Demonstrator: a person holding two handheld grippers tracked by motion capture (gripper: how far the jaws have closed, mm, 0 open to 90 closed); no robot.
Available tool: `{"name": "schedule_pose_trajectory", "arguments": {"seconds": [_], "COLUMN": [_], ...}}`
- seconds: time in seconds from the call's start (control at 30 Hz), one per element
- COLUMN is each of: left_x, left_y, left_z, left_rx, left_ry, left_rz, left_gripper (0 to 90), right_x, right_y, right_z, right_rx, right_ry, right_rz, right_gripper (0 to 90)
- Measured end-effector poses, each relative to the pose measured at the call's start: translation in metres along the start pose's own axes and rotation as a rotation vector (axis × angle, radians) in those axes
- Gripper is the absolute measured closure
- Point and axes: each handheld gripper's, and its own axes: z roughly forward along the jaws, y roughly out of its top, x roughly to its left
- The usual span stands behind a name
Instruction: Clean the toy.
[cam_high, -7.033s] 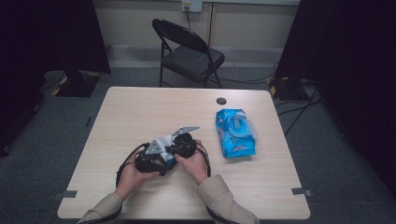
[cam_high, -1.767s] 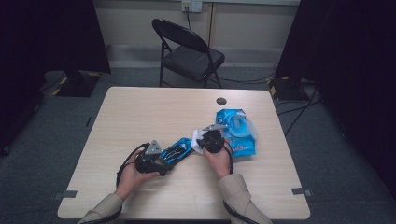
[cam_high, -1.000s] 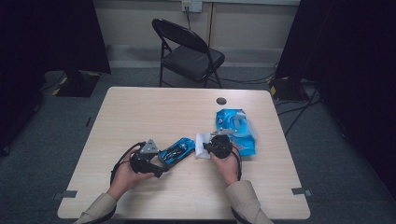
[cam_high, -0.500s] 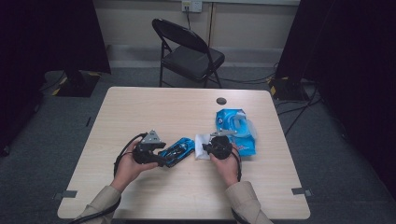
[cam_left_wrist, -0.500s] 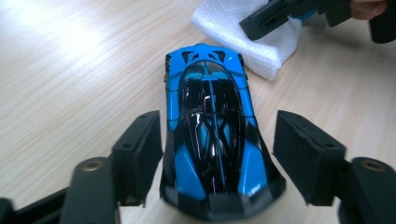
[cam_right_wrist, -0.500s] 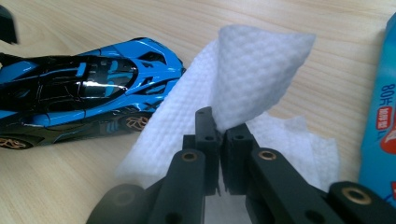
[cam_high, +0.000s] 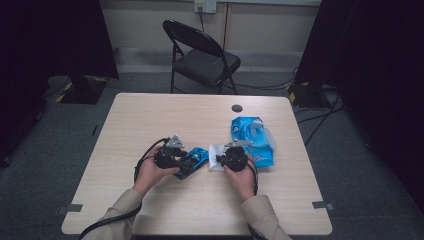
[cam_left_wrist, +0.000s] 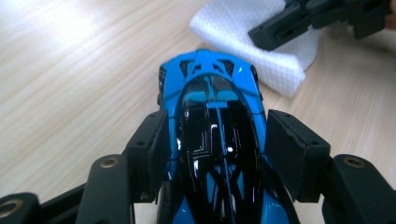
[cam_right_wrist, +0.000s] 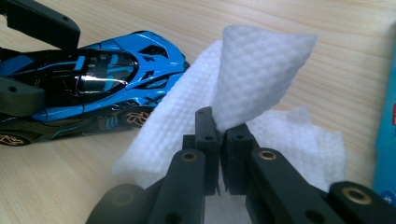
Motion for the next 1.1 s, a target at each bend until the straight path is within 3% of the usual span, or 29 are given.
{"name": "schedule_pose_trajectory", "arguments": {"seconds": [0.37, 0.73, 1.1], "left_x": [-0.004, -0.006, -0.006], "left_y": [0.003, 0.005, 0.004], "left_z": [0.003, 0.003, 0.001], "left_rx": [0.01, 0.024, 0.03], "left_ry": [0.027, 0.036, 0.032], "left_rz": [0.023, 0.031, 0.033], "left_gripper": [41.3, 41.9, 42.1], "right_x": [0.007, 0.04, 0.049], "right_y": [-0.004, -0.008, -0.009], "right_z": [-0.001, 0.005, 0.006], "right_rx": [0.001, 0.014, 0.017], "right_ry": [0.011, 0.079, 0.114], "right_rz": [0.0, -0.039, -0.044], "right_gripper": [87.4, 87.6, 87.8]}}
